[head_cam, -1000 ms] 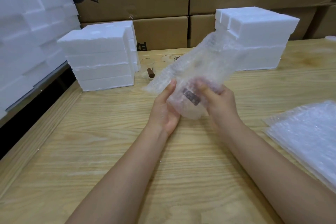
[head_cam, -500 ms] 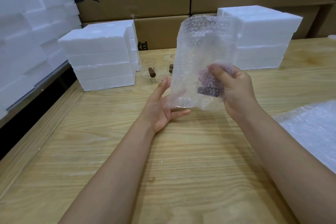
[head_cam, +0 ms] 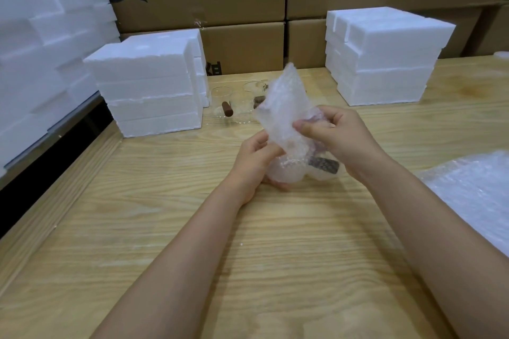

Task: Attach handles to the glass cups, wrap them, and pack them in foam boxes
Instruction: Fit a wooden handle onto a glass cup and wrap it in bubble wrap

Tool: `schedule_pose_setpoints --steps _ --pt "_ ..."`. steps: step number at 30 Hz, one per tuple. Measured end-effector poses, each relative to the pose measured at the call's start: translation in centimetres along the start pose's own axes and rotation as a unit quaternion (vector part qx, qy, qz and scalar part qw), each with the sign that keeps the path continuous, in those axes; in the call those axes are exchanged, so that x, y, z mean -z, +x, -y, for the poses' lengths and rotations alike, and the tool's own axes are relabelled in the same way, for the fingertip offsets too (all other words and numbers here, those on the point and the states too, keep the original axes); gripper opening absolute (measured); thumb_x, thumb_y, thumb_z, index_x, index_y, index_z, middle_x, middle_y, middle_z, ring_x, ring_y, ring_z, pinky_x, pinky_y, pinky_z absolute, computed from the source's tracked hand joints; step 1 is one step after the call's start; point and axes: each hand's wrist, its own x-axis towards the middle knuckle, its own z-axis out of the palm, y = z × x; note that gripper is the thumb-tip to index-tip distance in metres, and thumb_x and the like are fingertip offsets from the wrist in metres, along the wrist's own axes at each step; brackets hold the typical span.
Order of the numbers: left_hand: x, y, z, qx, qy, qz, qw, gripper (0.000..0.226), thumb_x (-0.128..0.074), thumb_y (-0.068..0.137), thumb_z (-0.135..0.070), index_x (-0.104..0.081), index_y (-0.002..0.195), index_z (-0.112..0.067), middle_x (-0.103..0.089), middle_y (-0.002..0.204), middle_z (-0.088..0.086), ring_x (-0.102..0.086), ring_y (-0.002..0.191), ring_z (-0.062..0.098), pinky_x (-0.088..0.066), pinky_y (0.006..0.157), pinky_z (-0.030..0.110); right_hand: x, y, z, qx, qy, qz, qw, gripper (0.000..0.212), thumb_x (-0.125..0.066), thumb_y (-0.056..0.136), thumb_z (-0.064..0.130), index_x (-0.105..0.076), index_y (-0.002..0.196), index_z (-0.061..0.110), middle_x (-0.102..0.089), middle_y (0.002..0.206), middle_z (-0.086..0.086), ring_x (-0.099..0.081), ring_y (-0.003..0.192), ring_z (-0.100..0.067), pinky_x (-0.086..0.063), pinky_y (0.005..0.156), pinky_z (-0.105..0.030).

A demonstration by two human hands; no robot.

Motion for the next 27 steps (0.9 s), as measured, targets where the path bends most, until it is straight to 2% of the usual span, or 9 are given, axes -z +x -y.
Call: schedule_pose_setpoints --steps 4,6,9,14,17,19,22,25,27 --pt "-0.2 -0.3 0.5 -0.041 0.006 -0.011 0.999 0.011 -0.066 0.076 -0.008 -0.069 0.087 -0.007 -0.071 0.072 0.006 -0.068 0.062 0.026 -0.054 0.043 0.033 -0.7 -0.2 -0.4 -0.039 -0.111 0.009 0.993 0.042 -0.076 0.078 0.017 -0.059 0.115 0.026 -0.065 0.103 -0.002 -0.062 0.071 -0.013 -0.046 0.044 -0.013" --pt "-0.2 -0.4 0.7 -0.06 0.002 -0.012 0.998 0.013 -0.064 0.077 0.0 -0.067 0.089 -0.003 -0.069 0.073 0.007 -0.067 0.062 0.024 -0.053 0.042 0.032 -0.7 -0.3 -0.5 -0.064 -0.159 0.044 0.984 0.047 -0.069 0.082 0.018 -0.052 0.126 0.025 -0.062 0.092 0.003 -0.057 0.061 0.002 -0.032 0.036 -0.006" --pt "-0.4 -0.5 0.5 -0.086 0.018 -0.004 0.996 0.024 -0.06 0.067 -0.009 -0.066 0.09 -0.002 -0.066 0.075 0.008 -0.066 0.061 0.02 -0.052 0.041 0.03 -1.2 -0.5 -0.2 -0.082 -0.174 0.103 0.976 0.012 -0.063 0.089 0.025 -0.061 0.101 0.024 -0.058 0.06 0.017 -0.049 0.039 0.01 -0.027 0.032 -0.004" --pt "-1.1 -0.8 0.2 -0.103 -0.007 0.031 0.994 0.027 -0.052 0.078 -0.02 -0.066 0.1 -0.013 -0.068 0.085 0.004 -0.067 0.072 0.019 -0.054 0.049 0.028 -1.9 -0.4 -0.4 -0.096 -0.273 0.041 0.956 0.025 -0.057 0.09 0.018 -0.063 0.112 0.027 -0.066 0.104 0.002 -0.063 0.089 -0.017 -0.052 0.067 -0.027" --pt "-1.3 -0.7 0.1 -0.116 0.015 0.023 0.993 0.025 -0.053 0.082 -0.025 -0.063 0.102 -0.014 -0.068 0.089 0.003 -0.067 0.076 0.015 -0.056 0.056 0.027 -1.9 -0.6 -0.1 -0.074 -0.286 0.043 0.954 0.026 -0.054 0.089 0.015 -0.063 0.109 0.029 -0.066 0.103 0.003 -0.063 0.088 -0.015 -0.05 0.061 -0.025" --pt "-1.2 -0.7 0.0 -0.123 0.046 0.009 0.991 0.022 -0.054 0.079 -0.018 -0.062 0.1 -0.018 -0.067 0.089 0.001 -0.066 0.072 0.011 -0.056 0.054 0.027 -1.4 -0.7 0.1 -0.061 -0.235 0.1 0.965 0.025 -0.055 0.088 0.012 -0.063 0.107 0.028 -0.068 0.101 0.003 -0.065 0.09 -0.016 -0.054 0.07 -0.031" --pt "-0.8 -0.6 -0.1 -0.135 0.078 -0.013 0.988 0.025 -0.051 0.084 -0.003 -0.061 0.097 -0.021 -0.065 0.088 0.0 -0.065 0.068 0.008 -0.054 0.053 0.024 0.0 -0.9 1.2 -0.104 -0.112 0.229 0.961 0.036 -0.054 0.088 0.004 -0.059 0.115 0.026 -0.07 0.08 0.013 -0.065 0.069 -0.003 -0.049 0.057 -0.019" --pt "-0.6 -0.3 -0.1 -0.159 0.124 -0.038 0.979 0.044 -0.042 0.084 0.017 -0.06 0.093 -0.022 -0.064 0.087 -0.008 -0.061 0.069 -0.001 -0.051 0.059 0.018 0.9 -0.4 1.1 -0.129 -0.048 0.24 0.961 0.026 -0.059 0.091 0.024 -0.063 0.115 0.033 -0.07 0.107 0.008 -0.065 0.101 -0.007 -0.052 0.086 -0.027" --pt "-0.7 -0.2 0.0 -0.165 0.147 -0.041 0.974 0.049 -0.039 0.08 0.022 -0.059 0.093 -0.021 -0.063 0.092 -0.009 -0.062 0.074 -0.004 -0.052 0.06 0.018 0.5 -0.4 0.7 -0.11 -0.103 0.189 0.97 0.02 -0.055 0.095 0.031 -0.059 0.111 0.041 -0.066 0.111 0.004 -0.063 0.101 -0.011 -0.052 0.081 -0.026"
